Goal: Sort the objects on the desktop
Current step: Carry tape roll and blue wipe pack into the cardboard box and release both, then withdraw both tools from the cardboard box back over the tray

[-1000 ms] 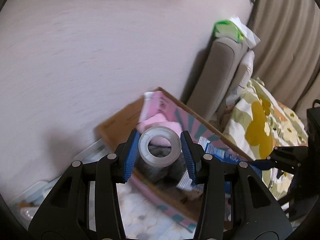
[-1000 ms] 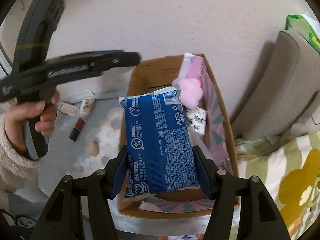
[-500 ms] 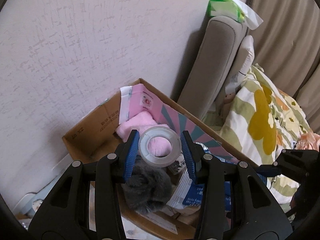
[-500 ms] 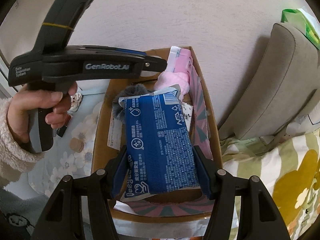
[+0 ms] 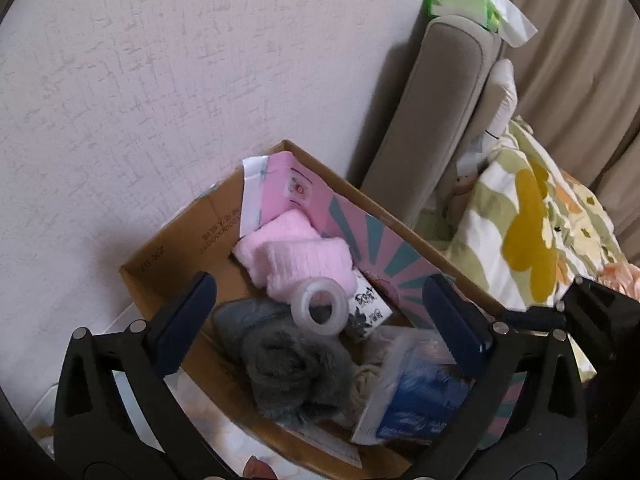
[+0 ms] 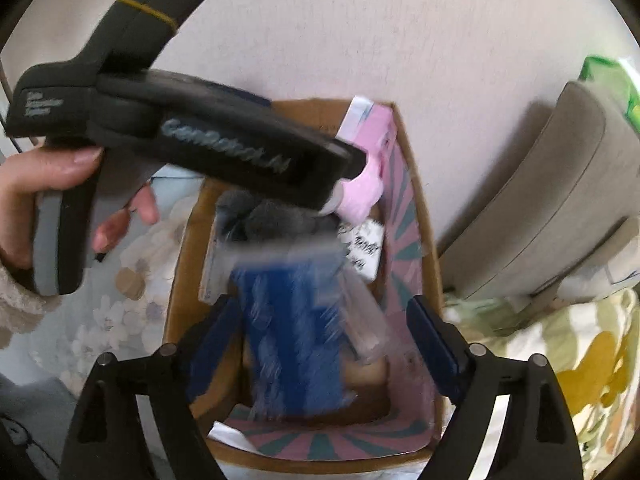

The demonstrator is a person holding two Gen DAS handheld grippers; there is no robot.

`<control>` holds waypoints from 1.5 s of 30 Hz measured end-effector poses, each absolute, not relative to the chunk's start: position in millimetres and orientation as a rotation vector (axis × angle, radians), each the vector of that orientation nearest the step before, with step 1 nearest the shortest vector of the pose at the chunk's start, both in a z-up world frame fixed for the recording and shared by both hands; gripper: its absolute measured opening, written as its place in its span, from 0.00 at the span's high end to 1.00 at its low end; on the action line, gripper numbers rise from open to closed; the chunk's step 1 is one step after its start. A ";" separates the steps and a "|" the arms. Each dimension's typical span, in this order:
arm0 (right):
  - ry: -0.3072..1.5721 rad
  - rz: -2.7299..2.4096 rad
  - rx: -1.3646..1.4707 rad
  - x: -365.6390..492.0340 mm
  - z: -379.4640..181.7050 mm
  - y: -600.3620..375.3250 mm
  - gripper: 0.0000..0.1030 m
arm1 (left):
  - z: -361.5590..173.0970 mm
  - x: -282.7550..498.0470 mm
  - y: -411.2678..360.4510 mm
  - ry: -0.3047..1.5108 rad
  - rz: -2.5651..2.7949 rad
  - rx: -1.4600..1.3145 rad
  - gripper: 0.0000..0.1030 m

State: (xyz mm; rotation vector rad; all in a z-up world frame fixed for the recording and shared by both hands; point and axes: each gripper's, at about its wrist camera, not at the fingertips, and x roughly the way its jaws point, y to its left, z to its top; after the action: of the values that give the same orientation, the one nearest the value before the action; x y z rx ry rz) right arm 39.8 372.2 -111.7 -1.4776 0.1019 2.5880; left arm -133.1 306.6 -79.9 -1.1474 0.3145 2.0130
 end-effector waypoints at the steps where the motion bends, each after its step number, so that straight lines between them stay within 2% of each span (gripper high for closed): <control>1: 0.113 2.582 -1.476 41.4 -111.5 371.6 0.19 | -79.0 -133.0 305.2 0.320 2.020 -1.148 0.01; 5: 0.128 2.590 -1.459 48.7 -109.4 366.7 0.19 | -72.8 -131.5 292.3 0.319 2.042 -1.152 0.00; 12: 0.032 2.583 -1.423 39.8 -87.9 357.1 0.19 | -49.2 -126.8 248.4 0.253 2.073 -1.127 0.01; 22: -0.108 2.683 -1.353 15.4 -50.8 319.8 0.19 | -17.9 -110.8 150.8 0.210 2.267 -1.099 0.01; 30: -0.078 2.772 -1.360 -1.1 -29.3 289.4 0.19 | 11.2 -102.7 72.4 0.167 2.407 -1.067 0.01; 33: -0.103 2.840 -1.347 -3.3 -21.5 271.8 0.19 | 24.9 -99.6 30.1 0.090 2.486 -1.047 0.01; 38: -0.150 2.898 -1.366 -9.8 -25.7 239.8 0.19 | 19.5 -96.6 -42.8 0.015 2.618 -1.092 0.01; 45: -0.040 2.908 -1.489 -29.4 -64.1 215.5 0.19 | -11.7 -81.7 -108.5 -0.097 2.708 -1.193 0.01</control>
State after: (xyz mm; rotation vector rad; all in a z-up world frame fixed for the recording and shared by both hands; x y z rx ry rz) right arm -29.4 215.5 -64.1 -1.4894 -0.0403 2.9075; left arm -81.7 -108.5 -11.7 -1.1927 -0.0974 2.7083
